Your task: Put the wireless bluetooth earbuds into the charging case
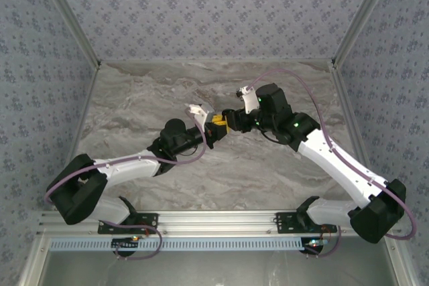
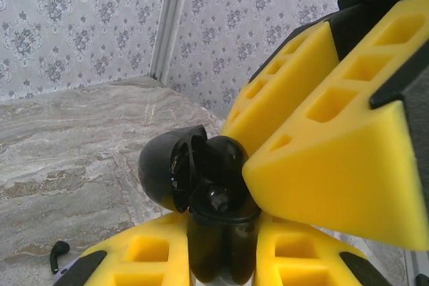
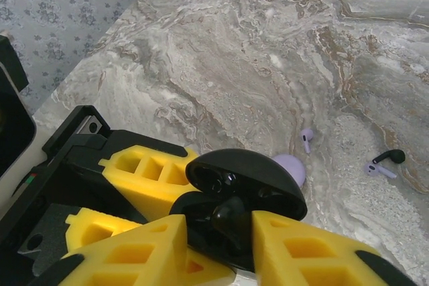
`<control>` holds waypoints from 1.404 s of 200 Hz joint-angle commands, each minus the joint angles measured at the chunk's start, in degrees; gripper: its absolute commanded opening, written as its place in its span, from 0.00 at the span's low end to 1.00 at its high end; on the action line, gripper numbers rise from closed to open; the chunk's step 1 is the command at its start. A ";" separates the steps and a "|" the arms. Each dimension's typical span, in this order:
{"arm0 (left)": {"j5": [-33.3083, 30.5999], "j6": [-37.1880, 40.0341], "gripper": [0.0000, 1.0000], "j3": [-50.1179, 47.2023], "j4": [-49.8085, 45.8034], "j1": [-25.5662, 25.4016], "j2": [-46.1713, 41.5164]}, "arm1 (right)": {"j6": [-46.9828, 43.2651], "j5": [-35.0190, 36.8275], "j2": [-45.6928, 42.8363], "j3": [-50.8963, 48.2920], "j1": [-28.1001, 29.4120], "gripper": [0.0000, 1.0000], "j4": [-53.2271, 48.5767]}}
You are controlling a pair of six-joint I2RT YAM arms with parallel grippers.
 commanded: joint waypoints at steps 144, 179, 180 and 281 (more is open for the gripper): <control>2.10 1.82 0.15 -0.76 1.74 -0.32 -2.18 | 1.12 2.40 -2.41 2.62 0.31 0.50 -0.39; 1.99 1.97 0.15 -0.88 1.49 -0.37 -2.52 | 1.29 5.12 -1.82 2.60 0.34 0.50 -2.58; 2.05 1.96 0.15 -0.86 1.48 -0.33 -2.56 | 1.29 5.14 -1.77 2.57 0.31 0.50 -2.65; 2.59 2.66 0.15 -0.74 0.95 -0.32 -3.13 | 1.46 6.40 2.44 6.67 0.39 0.49 -6.54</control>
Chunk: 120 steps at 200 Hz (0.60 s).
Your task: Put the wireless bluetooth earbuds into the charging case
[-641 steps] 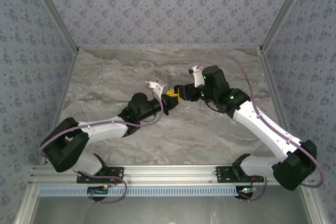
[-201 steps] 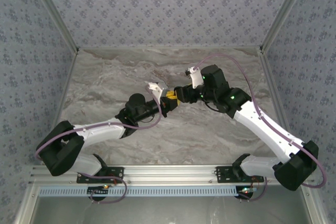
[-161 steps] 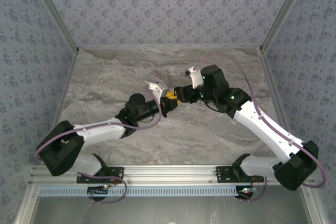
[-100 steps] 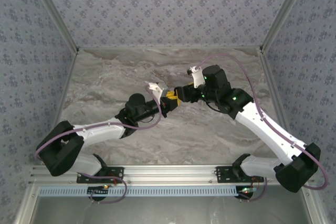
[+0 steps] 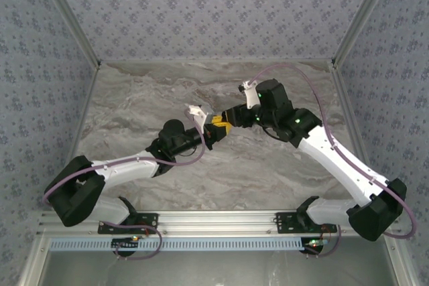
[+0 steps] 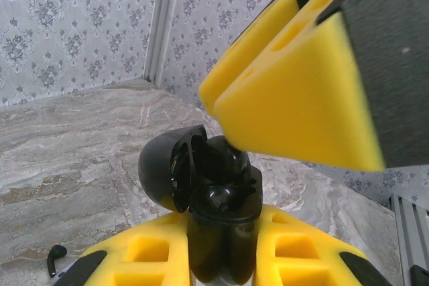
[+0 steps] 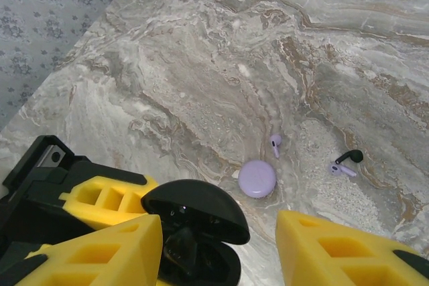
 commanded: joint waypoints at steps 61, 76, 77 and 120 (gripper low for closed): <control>0.78 1.79 0.15 -0.16 0.55 -0.31 -2.23 | 2.28 5.02 3.02 4.21 0.52 0.49 -5.34; 0.74 1.96 0.15 -0.18 0.34 -0.35 -2.21 | 2.36 4.32 3.07 4.39 0.49 0.48 -5.22; 0.72 1.96 0.15 -0.15 0.33 -0.36 -2.21 | 2.37 4.23 3.08 4.38 0.47 0.48 -5.24; -0.67 1.94 0.15 -0.15 -0.80 -0.31 -2.32 | 2.27 2.68 1.60 4.09 0.74 0.51 -3.61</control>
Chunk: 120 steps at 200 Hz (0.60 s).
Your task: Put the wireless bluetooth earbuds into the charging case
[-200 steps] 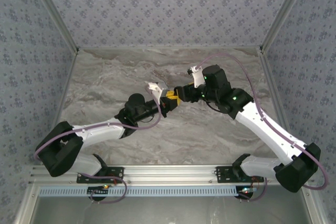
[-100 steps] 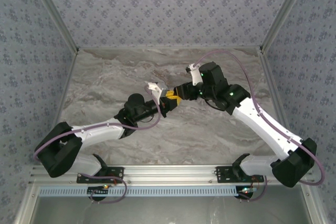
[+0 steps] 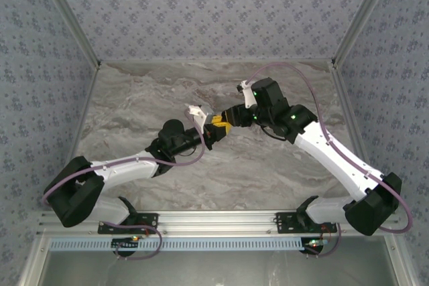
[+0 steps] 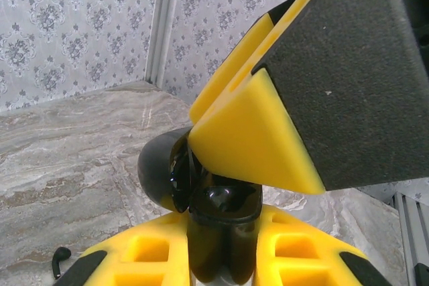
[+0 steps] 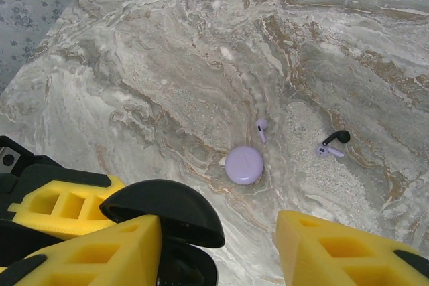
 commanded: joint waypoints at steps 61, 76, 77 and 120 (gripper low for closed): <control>-4.50 2.90 0.15 -2.27 -6.49 -0.32 -5.52 | 5.01 11.49 -4.47 -0.28 -2.03 0.55 -1.73; -5.03 3.74 0.15 -2.76 -8.82 -0.36 -7.24 | 5.35 10.30 -3.58 -0.77 -4.88 0.55 -3.37; -5.08 3.79 0.15 -2.76 -9.03 -0.37 -7.37 | 5.36 10.13 -3.49 -0.82 -5.06 0.55 -3.45; -5.46 4.72 0.15 -3.43 -17.02 -0.32 -13.09 | 1.36 2.80 1.96 -1.75 -11.09 0.53 -3.04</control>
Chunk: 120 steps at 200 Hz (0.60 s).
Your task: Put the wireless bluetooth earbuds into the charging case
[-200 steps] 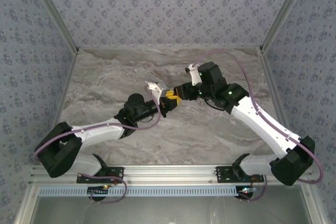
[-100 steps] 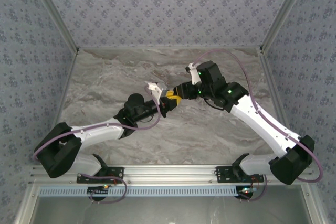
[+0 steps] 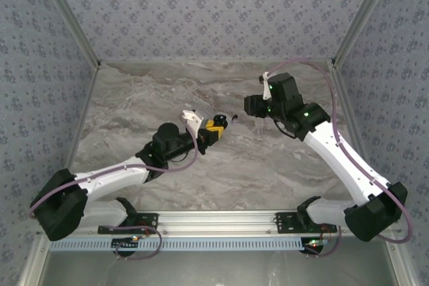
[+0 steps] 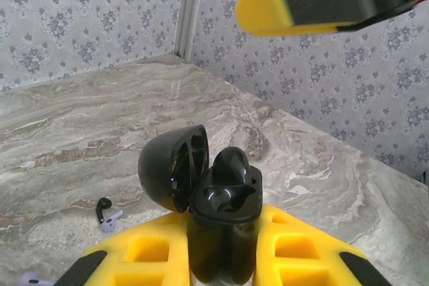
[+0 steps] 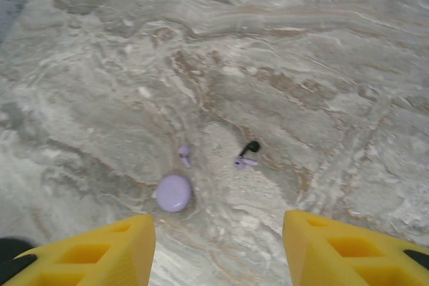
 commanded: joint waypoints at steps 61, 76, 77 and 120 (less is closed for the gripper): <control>-2.19 2.38 0.16 -2.29 -13.14 -0.29 -12.96 | -7.31 -14.19 15.53 0.79 -7.42 0.48 1.10; -2.71 1.95 0.16 -2.73 -14.59 -0.30 -14.79 | -7.84 -15.39 18.99 2.23 -7.48 0.47 1.48; -2.74 1.93 0.16 -2.76 -14.70 -0.29 -14.90 | -7.86 -15.40 19.25 2.32 -7.50 0.47 1.52; -3.28 0.22 0.16 -3.14 -18.29 -0.31 -17.86 | -8.68 -16.87 30.63 8.69 -7.53 0.46 0.95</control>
